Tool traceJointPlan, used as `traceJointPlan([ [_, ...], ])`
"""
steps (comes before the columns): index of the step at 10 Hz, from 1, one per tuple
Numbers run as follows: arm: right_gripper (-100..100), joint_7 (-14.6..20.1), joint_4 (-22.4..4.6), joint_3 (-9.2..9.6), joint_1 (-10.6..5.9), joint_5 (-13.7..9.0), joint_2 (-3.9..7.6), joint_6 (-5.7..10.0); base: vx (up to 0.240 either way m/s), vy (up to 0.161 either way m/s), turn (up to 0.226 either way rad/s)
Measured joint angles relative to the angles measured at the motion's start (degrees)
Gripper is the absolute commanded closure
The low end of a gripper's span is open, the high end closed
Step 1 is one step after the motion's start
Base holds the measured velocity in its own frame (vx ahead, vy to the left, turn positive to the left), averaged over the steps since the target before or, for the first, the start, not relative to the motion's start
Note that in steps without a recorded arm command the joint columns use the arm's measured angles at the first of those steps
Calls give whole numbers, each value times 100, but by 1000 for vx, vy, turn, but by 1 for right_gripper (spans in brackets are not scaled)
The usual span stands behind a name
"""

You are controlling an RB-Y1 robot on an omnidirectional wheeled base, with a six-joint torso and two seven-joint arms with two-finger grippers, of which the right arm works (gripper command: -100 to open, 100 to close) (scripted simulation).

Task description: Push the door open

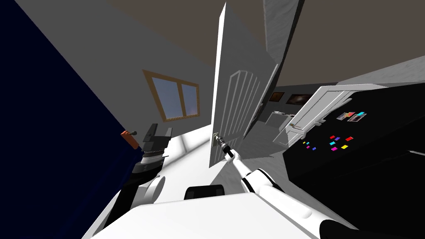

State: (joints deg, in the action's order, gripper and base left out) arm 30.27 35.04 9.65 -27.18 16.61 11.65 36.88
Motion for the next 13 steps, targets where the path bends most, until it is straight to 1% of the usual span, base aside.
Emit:
traceJointPlan([
  [1, 100, -97, -152, -89, -107, -51, -48, -12, 85, 109, -16],
  [2, 100, -173, -282, -164, -195, -99, -62, -5, 64, 66, -14],
  [3, 100, -190, -42, -177, -74, -107, -52, -115, 100, 81, -27],
  [4, 100, -270, 30, -243, -34, -147, -99, -225, 115, 109, -39],
  [5, 100, -437, -337, -384, -216, -222, -176, -144, 82, 70, -5],
  [6, 100, -508, -387, -432, -236, -250, -178, -116, 35, 23, 8],
  [7, 100, -488, -266, -421, -197, -248, -156, -172, 95, 110, -27],
  [8, 100, -499, -23, -456, -74, -285, -143, -355, 119, 122, -51],
  [9, 100, -595, -109, -542, -102, -331, -179, -383, 84, 80, -25],
  [10, 100, -697, -253, -627, -166, -376, -204, -328, 118, 101, -24],
  [11, 100, -786, -146, -694, -112, -418, -236, -432, 145, 118, -23],
  [13, 100, -986, -279, -871, -188, -519, -288, -495, 154, 156, -36],
])
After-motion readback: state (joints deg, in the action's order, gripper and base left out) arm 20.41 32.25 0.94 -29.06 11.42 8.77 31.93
